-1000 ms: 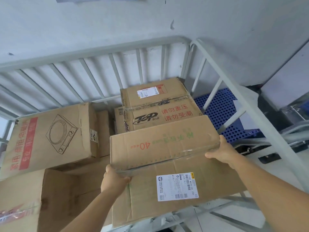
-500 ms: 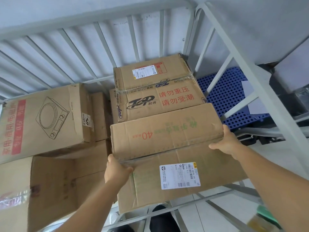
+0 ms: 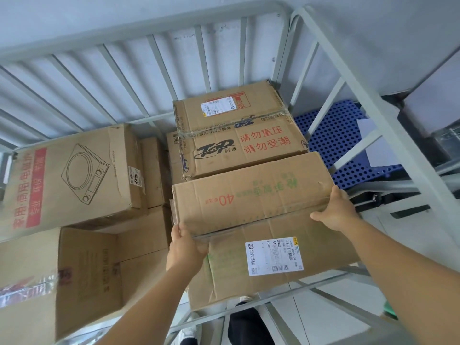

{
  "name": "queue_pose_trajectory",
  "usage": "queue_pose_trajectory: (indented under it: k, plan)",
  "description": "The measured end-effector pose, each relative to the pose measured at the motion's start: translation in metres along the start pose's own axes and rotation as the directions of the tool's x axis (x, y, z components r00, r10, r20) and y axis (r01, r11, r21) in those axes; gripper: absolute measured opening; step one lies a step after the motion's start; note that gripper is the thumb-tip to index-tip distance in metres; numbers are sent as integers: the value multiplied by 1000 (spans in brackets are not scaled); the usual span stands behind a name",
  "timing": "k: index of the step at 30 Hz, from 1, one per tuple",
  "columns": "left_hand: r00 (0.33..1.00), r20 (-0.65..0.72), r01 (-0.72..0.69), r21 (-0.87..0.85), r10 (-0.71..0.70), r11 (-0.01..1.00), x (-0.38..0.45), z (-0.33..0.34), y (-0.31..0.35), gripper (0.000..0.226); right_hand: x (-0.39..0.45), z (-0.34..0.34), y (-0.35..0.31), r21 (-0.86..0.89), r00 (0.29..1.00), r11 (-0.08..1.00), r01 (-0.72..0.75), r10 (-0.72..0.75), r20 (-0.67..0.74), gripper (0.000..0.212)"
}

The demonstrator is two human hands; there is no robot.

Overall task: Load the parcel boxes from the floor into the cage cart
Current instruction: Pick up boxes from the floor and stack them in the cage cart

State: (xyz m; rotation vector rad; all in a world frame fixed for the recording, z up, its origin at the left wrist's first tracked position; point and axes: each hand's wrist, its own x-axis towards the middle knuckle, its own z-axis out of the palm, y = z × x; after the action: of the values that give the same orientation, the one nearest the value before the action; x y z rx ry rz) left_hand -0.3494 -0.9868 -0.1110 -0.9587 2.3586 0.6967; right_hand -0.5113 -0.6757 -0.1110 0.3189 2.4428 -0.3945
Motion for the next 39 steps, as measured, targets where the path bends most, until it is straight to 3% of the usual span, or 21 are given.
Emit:
queue_pose_trajectory:
  k: [4, 9, 13, 19, 25, 28, 34, 39]
  plan:
    - [975, -12, -216, 170, 221, 961, -12, -16, 3, 87, -39, -6, -14, -41, 992, 992, 117, -119, -46, 100]
    - [894, 49, -441, 284, 446, 852, -32, -37, 11, 89, -103, -17, -26, -145, 983, 978, 148, -162, -91, 100]
    - [772, 82, -610, 373, 631, 699, -58, -55, 22, 92, -162, -22, -26, -221, 975, 969, 110, -149, -166, 97]
    - [580, 137, -756, 459, 803, 467, -111, -76, 43, 87, -259, -24, -9, -141, 927, 989, 34, -84, -365, 89]
    - [364, 223, -850, 476, 904, 225, -179, -75, 65, 80, -351, -3, 28, 0, 863, 997, -79, 69, -501, 84]
    - [288, 286, -876, 465, 914, 131, -213, -63, 74, 80, -387, 14, 55, 78, 822, 988, -135, 156, -548, 80]
    - [80, 394, -922, 379, 915, -82, -284, -16, 80, 77, -443, 62, 118, 238, 753, 936, -257, 349, -558, 78]
    - [-48, 521, -892, 362, 852, -271, -339, 39, 69, 80, -494, 115, 174, 355, 697, 853, -382, 518, -495, 85]
